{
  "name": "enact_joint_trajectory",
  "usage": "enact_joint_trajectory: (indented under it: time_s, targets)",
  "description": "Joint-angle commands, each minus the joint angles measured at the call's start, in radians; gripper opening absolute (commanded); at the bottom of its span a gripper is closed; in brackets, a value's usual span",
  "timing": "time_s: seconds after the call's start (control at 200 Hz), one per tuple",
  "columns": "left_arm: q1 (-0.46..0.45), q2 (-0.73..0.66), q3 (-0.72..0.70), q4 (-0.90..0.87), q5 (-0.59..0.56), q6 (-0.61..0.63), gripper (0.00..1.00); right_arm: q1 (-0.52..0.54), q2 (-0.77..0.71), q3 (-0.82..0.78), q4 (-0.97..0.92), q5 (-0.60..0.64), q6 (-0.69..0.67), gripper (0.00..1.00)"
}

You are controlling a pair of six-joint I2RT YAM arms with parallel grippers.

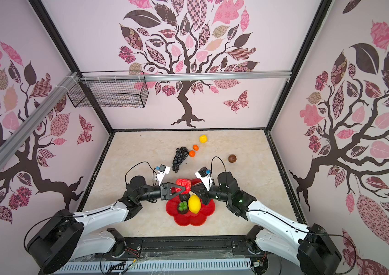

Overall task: Arrange fruit in a fruit bowl
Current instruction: Pick up the fruit from the top-center of the table, then place the fruit in the fruit bowl.

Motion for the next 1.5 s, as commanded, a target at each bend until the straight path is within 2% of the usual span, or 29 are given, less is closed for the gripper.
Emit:
enact_joint_trajectory:
  time_s: [0.0,0.135,0.475,0.62,0.715,0.905,1.07,1.231,1.391,1.496]
  targets:
    - [-0.010,-0.008,0.024,-0.070,0.011,0.035,0.57,0.013,-0.021,0.024,0.042,0.019,-0.005,0.04]
    - [-0.010,-0.018,0.020,-0.075,-0.002,0.040,0.61,0.014,-0.017,0.022,0.032,0.033,0.005,0.02]
    - [-0.009,-0.097,0.016,-0.203,-0.093,0.104,0.88,0.021,-0.005,0.051,-0.069,0.089,0.061,0.00]
    - [-0.002,-0.142,0.018,-0.289,-0.154,0.142,0.91,0.025,0.007,0.074,-0.140,0.124,0.080,0.00]
    - [0.009,-0.211,0.029,-0.440,-0.260,0.198,0.92,0.033,0.015,0.116,-0.228,0.158,0.096,0.00]
    - [0.012,-0.445,0.036,-0.782,-0.636,0.328,0.93,0.120,0.049,0.231,-0.476,0.335,0.105,0.00]
    - [0.015,-0.576,0.033,-0.933,-0.861,0.397,0.93,0.183,0.093,0.316,-0.677,0.451,0.138,0.00]
    - [0.015,-0.603,-0.012,-0.931,-0.918,0.421,0.93,0.250,0.123,0.388,-0.841,0.532,0.183,0.00]
    - [0.015,-0.589,-0.043,-0.918,-0.924,0.467,0.93,0.272,0.133,0.439,-0.987,0.538,0.247,0.00]
    - [0.015,-0.611,-0.071,-0.911,-0.981,0.477,0.93,0.286,0.132,0.455,-1.063,0.534,0.279,0.00]
